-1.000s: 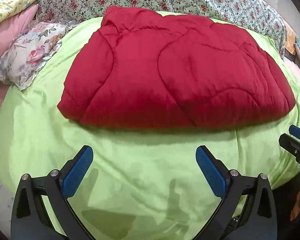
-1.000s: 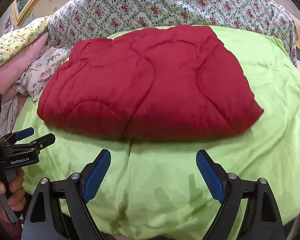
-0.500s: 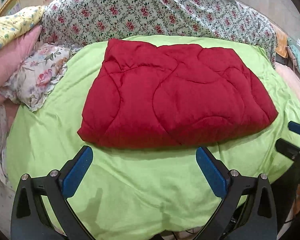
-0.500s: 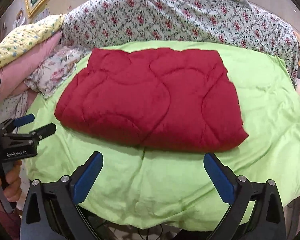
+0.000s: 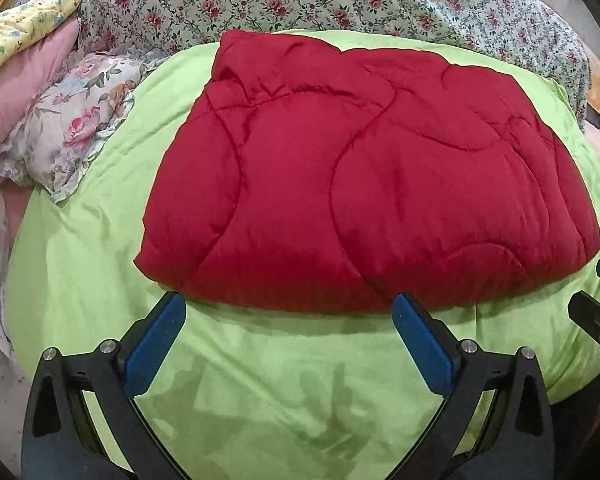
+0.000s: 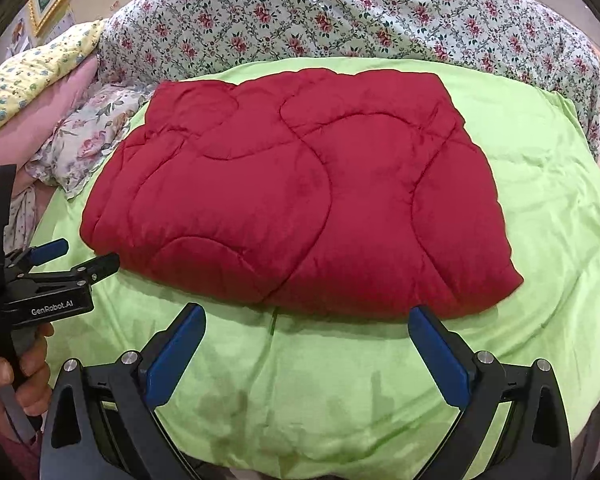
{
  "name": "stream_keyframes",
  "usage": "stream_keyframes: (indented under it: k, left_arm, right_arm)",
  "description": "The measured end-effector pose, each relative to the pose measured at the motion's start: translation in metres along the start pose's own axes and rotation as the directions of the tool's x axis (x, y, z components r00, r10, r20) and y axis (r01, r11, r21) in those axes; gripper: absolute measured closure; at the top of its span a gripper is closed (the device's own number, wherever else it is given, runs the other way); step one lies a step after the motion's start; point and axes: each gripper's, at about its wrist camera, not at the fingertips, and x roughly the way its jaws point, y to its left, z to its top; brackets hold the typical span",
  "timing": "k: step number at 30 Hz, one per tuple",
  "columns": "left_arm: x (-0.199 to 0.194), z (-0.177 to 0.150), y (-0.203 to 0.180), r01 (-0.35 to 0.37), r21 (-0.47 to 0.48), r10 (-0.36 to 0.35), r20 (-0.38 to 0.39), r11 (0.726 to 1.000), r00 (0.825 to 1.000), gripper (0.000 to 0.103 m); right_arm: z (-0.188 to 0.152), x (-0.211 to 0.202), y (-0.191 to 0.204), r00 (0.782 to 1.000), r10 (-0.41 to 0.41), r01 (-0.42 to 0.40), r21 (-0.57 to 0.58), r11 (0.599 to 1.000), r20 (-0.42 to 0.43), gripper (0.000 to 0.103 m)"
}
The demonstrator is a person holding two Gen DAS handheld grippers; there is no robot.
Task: Fold large clothes
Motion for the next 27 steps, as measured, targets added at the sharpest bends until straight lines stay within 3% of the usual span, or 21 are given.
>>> stream_keyframes:
  k: [27]
  left_arm:
    - [0.011, 0.023, -0.006, -0.003, 0.009, 0.003, -0.014, 1.0, 1.0, 0.0]
  right_arm:
    - [0.035, 0.022, 0.001, 1.0, 0.009, -0.01, -0.004, 1.0, -0.019, 0.001]
